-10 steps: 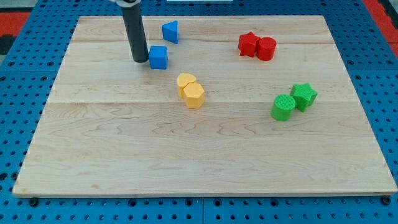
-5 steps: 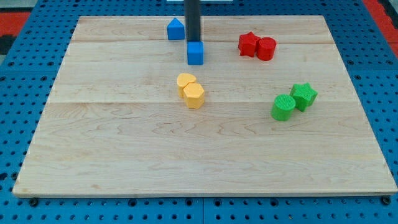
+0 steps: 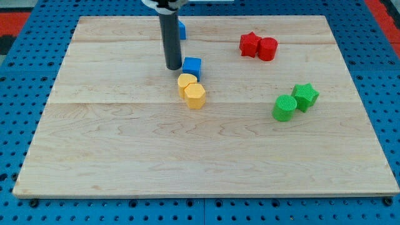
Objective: Push the blue blocks diagonally to the top left of the green circle
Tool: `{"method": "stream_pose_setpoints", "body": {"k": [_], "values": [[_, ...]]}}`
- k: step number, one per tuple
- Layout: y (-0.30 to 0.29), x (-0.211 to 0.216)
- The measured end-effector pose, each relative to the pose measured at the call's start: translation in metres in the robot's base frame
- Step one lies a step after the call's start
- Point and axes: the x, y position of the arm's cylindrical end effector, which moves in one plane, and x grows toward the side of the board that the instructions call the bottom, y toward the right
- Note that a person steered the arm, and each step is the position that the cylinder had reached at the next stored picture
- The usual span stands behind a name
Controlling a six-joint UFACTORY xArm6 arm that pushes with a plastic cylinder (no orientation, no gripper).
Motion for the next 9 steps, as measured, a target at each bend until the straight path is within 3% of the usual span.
{"method": "stream_pose_setpoints", "body": {"k": [1, 2, 4, 5, 6, 8, 9], "values": [[0.058, 0.006], [0.072, 0.006], [0.037, -0.101], [0.057, -0.150], [-0.003, -0.148], [-0.018, -0.084], [-0.060, -0.114]]}}
